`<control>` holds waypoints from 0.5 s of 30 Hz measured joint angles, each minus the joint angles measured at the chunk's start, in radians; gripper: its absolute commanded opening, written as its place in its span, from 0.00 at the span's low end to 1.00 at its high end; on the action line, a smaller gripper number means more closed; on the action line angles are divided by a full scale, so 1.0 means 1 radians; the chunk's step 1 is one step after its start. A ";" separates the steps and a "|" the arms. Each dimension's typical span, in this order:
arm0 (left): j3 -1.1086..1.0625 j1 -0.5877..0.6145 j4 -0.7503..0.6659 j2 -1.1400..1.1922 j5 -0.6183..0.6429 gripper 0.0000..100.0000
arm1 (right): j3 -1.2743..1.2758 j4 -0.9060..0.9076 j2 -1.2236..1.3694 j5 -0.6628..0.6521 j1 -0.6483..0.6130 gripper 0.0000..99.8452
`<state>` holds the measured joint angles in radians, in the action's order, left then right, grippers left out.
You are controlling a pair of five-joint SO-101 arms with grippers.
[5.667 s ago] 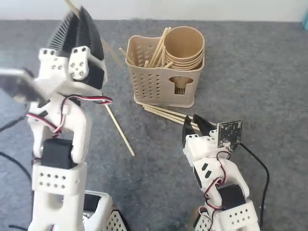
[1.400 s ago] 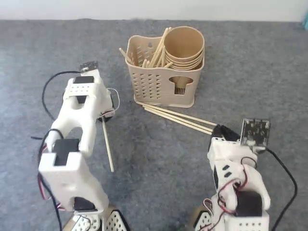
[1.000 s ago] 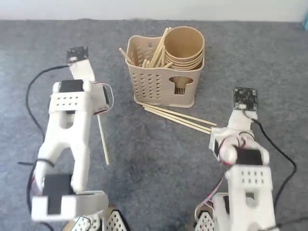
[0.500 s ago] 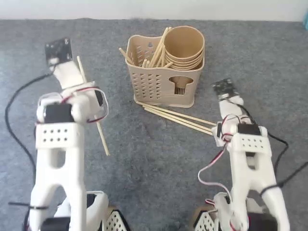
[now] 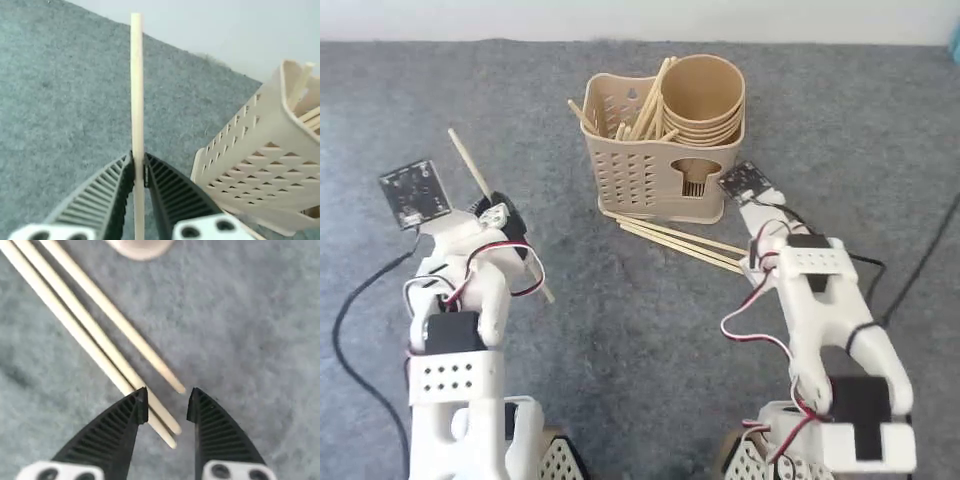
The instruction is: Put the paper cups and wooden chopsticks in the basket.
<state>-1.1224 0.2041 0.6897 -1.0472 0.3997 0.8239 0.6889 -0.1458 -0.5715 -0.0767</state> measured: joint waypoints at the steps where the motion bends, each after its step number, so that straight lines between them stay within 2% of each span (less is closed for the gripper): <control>1: 0.000 0.000 -0.008 0.000 0.000 0.01 | -0.006 -0.009 0.018 0.006 -0.017 0.15; 6: 0.000 0.000 -0.054 0.084 0.000 0.01 | -0.046 -0.084 0.107 0.014 -0.023 0.13; 10: 0.018 0.000 -0.061 0.189 0.000 0.01 | -0.071 -0.101 0.141 0.014 -0.021 0.00; 15: 0.058 0.000 -0.061 0.288 0.000 0.01 | -0.071 -0.107 0.143 0.014 -0.023 0.01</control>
<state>-1.0641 0.2041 0.6283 -0.7587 0.3997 0.7534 0.5815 -0.0031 -0.5577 -0.0997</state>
